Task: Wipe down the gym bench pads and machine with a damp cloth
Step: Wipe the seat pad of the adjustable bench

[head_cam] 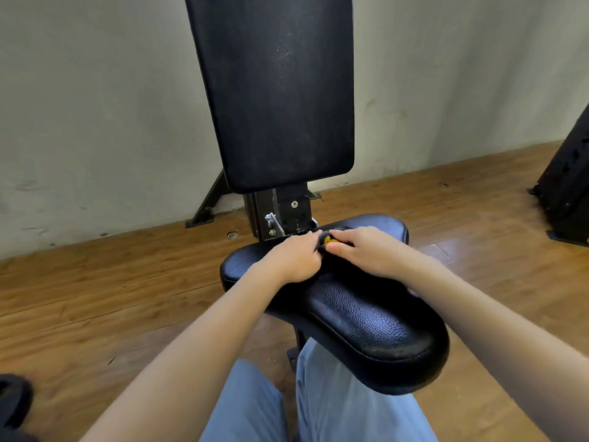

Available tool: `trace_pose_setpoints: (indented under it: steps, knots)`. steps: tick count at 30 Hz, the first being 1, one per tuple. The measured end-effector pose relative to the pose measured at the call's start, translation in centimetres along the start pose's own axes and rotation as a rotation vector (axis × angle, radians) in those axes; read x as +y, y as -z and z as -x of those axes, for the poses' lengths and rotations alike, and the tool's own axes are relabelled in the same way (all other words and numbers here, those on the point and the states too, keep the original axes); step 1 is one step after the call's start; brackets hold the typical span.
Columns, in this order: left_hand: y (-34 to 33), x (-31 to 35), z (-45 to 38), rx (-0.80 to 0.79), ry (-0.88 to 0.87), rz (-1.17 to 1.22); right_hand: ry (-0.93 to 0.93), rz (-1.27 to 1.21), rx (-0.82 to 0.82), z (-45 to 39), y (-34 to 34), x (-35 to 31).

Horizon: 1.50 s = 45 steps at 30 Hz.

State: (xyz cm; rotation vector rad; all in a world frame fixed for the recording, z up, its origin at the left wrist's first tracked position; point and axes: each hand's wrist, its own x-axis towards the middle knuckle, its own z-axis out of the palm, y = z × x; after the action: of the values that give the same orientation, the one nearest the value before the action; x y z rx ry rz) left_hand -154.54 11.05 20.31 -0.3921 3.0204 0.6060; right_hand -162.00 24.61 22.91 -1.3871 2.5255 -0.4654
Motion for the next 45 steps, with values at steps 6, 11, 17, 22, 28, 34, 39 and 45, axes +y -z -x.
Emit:
trace_pose_setpoints:
  steps: [6, 11, 17, 22, 28, 34, 39, 45]
  knots:
    - [-0.3, 2.5, -1.4, -0.028, 0.082, -0.018, -0.020, -0.054, -0.109, -1.5, 2.4, 1.9]
    - [-0.3, 3.3, 6.0, -0.024, -0.068, -0.079, 0.049, -0.017, -0.111, 4.5, 2.6, -0.1]
    - [-0.4, 2.0, 3.1, -0.057, -0.054, -0.025, -0.060, -0.030, -0.076, 2.3, 1.8, 0.5]
    - [0.5, 3.0, -2.6, -0.041, 0.104, -0.043, -0.171, -0.048, -0.052, -4.0, 1.7, 3.3]
    - [0.4, 3.7, 1.2, -0.091, 0.015, -0.114, -0.117, -0.048, -0.009, 1.3, 1.5, 2.8]
    - [-0.4, 5.4, 7.9, -0.061, -0.078, -0.132, -0.024, 0.004, 0.079, 8.1, 0.7, 0.2]
    - [-0.9, 6.6, 10.4, 0.001, -0.122, -0.073, 0.005, -0.078, 0.094, 10.9, 1.0, -0.3]
    - [-3.3, 7.0, 13.2, 0.115, -0.299, -0.006, 0.076, -0.236, 0.225, 14.9, -0.3, -0.2]
